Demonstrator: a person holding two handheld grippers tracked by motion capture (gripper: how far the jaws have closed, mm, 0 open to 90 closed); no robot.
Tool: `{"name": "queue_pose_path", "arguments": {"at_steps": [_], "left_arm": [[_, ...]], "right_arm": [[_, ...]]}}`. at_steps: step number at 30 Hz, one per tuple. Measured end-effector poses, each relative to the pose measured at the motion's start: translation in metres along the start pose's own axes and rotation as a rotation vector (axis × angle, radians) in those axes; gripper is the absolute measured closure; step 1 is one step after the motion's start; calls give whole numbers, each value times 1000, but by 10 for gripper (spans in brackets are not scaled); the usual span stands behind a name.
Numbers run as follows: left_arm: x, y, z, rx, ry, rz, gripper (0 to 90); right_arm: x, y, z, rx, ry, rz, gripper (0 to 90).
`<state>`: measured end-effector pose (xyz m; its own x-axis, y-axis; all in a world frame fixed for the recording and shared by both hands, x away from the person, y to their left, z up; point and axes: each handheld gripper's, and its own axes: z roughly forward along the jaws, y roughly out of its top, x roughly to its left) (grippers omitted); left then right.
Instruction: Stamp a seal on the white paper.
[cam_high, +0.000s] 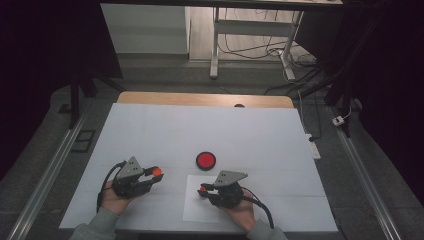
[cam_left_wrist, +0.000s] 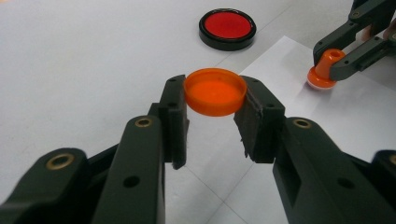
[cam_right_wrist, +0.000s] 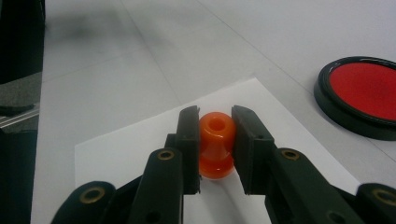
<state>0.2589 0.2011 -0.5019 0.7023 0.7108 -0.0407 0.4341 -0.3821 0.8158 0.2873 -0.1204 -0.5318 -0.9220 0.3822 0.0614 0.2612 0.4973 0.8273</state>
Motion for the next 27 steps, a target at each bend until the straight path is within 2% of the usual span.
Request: {"name": "queue_pose_path", "arguments": {"at_steps": [16,27], "left_arm": [[0,0,0,2,0,1,645],[0,0,0,1,1,2,645]], "right_arm": [[0,0,2,8,0,-8,728],[0,-1,5,37,-6,-6,728]]}}
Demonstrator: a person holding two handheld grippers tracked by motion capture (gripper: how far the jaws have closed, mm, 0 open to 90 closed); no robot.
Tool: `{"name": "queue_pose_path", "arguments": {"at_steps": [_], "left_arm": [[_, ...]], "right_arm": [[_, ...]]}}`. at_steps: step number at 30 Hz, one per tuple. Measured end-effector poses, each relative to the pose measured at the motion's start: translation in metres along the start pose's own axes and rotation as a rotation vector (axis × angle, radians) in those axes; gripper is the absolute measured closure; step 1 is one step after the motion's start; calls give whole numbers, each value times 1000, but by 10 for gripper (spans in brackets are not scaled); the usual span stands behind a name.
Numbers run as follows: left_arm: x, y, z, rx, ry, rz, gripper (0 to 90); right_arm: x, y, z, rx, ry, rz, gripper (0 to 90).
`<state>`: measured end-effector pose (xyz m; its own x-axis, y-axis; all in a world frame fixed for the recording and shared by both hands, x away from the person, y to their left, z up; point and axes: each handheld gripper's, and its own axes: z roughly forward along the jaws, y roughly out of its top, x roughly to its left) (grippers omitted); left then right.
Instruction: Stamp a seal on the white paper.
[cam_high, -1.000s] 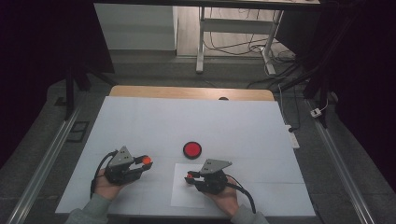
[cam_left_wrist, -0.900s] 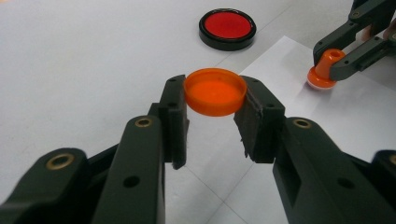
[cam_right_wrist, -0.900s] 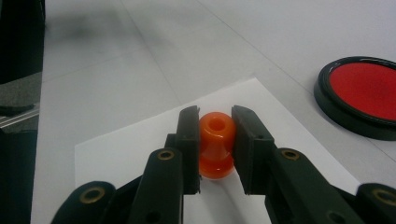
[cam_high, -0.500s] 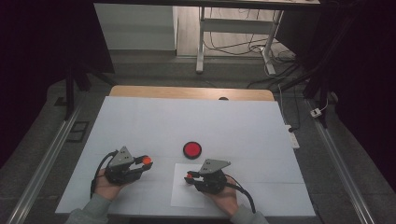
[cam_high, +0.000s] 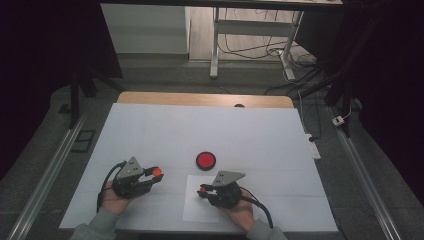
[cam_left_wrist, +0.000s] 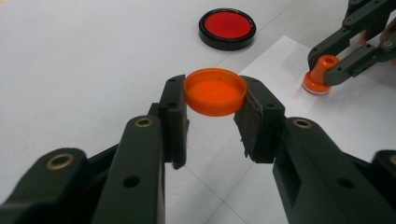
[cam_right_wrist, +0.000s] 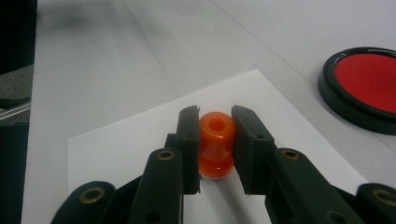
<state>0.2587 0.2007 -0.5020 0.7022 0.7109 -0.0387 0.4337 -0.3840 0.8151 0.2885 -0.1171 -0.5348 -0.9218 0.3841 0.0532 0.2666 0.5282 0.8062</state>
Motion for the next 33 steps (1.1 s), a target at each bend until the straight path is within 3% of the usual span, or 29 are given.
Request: {"name": "queue_pose_path", "arguments": {"at_steps": [21,33], "left_arm": [[0,0,-1,-5,1,-3,644],[1,0,-2,-14,5,-12,644]], "right_arm": [[5,-2,0,2,-28,-36,732],[4,-2,0,2,-26,-31,732]]}}
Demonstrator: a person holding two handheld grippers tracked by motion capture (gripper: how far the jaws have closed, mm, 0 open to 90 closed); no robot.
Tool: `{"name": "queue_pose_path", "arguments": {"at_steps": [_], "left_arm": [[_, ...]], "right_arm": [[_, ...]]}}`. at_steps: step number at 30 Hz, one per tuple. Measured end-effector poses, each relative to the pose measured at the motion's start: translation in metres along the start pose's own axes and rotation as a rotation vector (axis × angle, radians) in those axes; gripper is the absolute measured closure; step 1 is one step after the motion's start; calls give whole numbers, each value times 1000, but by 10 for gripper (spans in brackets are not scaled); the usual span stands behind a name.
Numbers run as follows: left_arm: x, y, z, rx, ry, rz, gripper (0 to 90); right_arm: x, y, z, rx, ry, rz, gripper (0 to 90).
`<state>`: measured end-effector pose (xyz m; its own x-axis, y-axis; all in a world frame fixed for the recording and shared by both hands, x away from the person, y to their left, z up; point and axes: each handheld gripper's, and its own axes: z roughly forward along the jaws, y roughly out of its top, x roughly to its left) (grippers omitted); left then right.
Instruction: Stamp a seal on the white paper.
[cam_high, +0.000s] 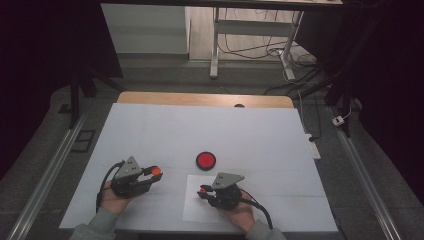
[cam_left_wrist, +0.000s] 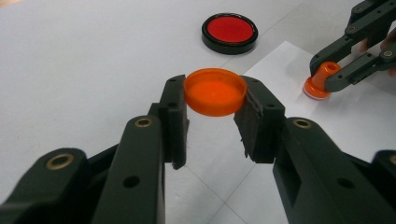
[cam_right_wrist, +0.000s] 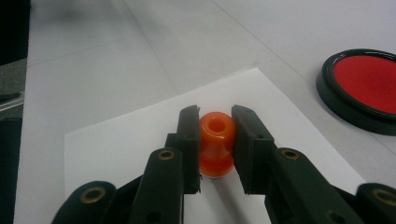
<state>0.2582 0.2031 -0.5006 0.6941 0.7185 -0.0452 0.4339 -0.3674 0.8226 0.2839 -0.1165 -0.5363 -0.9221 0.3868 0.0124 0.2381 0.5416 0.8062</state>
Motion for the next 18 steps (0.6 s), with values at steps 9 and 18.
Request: {"name": "queue_pose_path", "arguments": {"at_steps": [9,18], "left_arm": [[0,0,0,1,1,0,645],[0,0,0,-1,1,0,645]], "right_arm": [[0,0,0,2,-1,5,732],[0,0,0,4,2,9,732]]}}
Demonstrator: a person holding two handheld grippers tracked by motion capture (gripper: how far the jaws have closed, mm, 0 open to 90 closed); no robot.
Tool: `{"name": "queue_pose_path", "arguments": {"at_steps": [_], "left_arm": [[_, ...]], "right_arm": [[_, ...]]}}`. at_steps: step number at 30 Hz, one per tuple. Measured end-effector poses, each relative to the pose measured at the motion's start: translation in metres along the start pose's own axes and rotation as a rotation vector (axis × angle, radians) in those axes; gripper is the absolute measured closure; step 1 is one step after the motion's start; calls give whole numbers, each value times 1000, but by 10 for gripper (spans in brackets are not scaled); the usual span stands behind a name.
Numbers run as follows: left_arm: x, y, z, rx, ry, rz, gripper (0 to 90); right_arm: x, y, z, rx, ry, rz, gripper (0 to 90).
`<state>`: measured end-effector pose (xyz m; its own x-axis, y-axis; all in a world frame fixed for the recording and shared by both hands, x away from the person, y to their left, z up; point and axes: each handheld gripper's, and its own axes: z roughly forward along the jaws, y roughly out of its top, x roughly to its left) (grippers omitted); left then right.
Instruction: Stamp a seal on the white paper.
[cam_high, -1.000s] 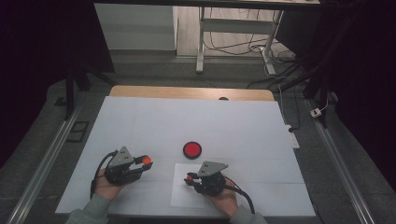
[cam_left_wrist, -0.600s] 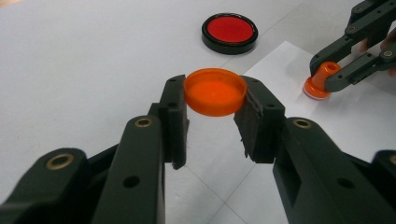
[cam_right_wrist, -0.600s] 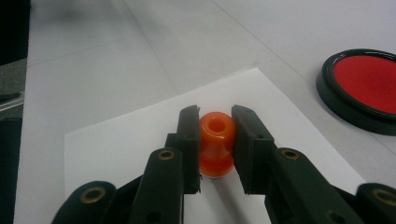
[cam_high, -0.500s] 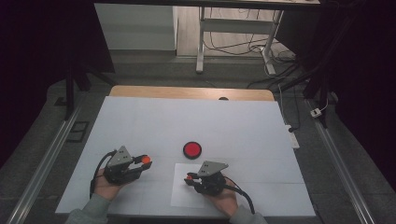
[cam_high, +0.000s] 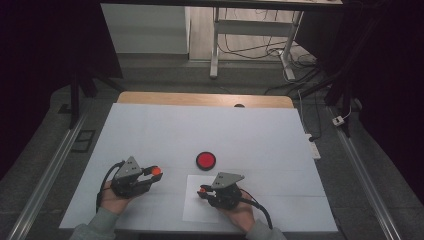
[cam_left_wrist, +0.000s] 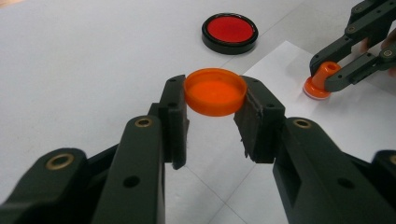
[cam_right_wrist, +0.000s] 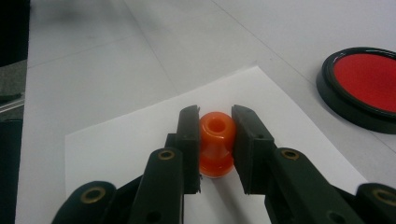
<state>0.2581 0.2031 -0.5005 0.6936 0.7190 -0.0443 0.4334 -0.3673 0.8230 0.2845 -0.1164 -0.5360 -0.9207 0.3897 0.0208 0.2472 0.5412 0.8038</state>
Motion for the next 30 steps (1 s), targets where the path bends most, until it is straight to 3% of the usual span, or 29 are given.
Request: {"name": "queue_pose_path", "arguments": {"at_steps": [16,23,24,27,30], "left_arm": [[0,0,0,0,0,2,644],[2,0,0,0,-2,0,644],[1,0,0,0,-1,1,644],[1,0,0,0,-1,1,644],[1,0,0,0,0,2,644]], "right_arm": [[0,0,0,0,-4,-1,730],[-4,1,-1,-12,11,23,729],[-5,1,-2,-32,13,33,729],[-12,5,-13,-112,40,128,729],[-14,7,-20,-135,38,137,729]]}}
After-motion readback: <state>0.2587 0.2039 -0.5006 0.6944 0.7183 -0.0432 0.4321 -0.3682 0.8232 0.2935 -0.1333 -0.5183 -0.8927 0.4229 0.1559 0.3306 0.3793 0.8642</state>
